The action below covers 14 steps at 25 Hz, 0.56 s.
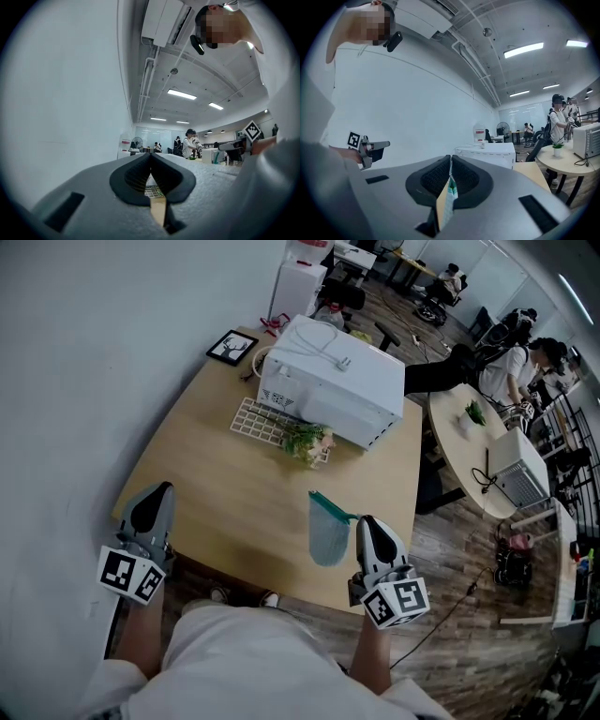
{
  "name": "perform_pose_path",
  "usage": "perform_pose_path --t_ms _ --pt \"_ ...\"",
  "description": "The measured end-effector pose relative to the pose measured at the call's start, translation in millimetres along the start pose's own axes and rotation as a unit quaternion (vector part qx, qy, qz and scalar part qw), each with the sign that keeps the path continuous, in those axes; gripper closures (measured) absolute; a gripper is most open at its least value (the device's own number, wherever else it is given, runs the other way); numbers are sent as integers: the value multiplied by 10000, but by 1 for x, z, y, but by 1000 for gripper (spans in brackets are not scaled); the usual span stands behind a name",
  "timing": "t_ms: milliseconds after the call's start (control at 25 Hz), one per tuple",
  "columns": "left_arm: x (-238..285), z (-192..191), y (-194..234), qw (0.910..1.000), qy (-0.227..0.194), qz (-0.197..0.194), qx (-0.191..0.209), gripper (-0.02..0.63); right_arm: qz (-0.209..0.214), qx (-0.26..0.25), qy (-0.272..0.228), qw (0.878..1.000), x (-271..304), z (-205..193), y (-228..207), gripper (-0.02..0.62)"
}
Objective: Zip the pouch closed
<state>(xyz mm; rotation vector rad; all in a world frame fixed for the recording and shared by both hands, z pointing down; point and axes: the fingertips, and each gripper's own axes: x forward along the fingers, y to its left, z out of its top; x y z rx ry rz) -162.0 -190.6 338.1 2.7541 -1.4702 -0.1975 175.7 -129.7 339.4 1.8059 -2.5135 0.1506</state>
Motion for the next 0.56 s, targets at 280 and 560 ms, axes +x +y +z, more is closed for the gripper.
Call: perform_pose_path --t_ms 280,560 --pt "2 -5 1 9999 7 -57 -85 591 56 -81 20 9999 3 3 7 582" --pt "6 -7 4 9999 2 -93 -142 591 154 -204 39 9997 8 6 15 582"
